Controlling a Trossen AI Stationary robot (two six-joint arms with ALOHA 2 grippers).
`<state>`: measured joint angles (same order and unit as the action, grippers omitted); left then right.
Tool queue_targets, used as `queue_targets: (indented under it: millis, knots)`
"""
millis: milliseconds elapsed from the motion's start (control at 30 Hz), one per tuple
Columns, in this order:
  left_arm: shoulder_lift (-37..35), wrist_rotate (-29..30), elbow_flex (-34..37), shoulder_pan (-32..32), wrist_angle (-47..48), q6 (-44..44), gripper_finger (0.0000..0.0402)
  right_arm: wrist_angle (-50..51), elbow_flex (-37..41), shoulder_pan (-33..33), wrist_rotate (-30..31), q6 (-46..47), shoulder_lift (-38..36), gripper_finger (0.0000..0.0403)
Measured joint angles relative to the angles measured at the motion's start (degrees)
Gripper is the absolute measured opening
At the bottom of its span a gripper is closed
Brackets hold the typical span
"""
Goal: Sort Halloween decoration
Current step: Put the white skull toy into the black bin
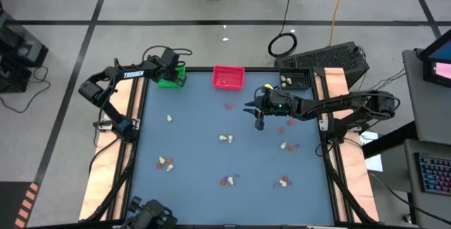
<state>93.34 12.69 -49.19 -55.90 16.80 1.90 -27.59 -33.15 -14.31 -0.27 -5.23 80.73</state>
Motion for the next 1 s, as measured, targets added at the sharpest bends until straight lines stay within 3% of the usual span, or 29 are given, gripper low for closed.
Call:
queue_targets:
  millis: [167, 433, 667, 1000]
  knots:
    - [-2.86, 1.42, -0.02, 1.12, 0.07, -2.51, 0.0116, 0.0, 0.0, 0.0, 0.0, 0.73, 0.0, 0.0089]
    - [-11.82, 2.82, 1.81, 9.68, -3.12, -2.43, 0.0099, 2.33, -0.01, 0.77, -0.26, 7.32, -0.03, 0.0089]
    - [-16.03, 1.85, 13.07, 21.6, -21.0, -2.26, 0.0085, 4.64, 0.0, 5.48, -1.49, 13.44, -0.07, 0.0089]
    - [-15.67, -6.34, 27.73, 34.0, -55.65, -3.06, 0.0084, 3.23, -0.6, 17.86, 1.58, 24.3, 6.42, 0.0089]
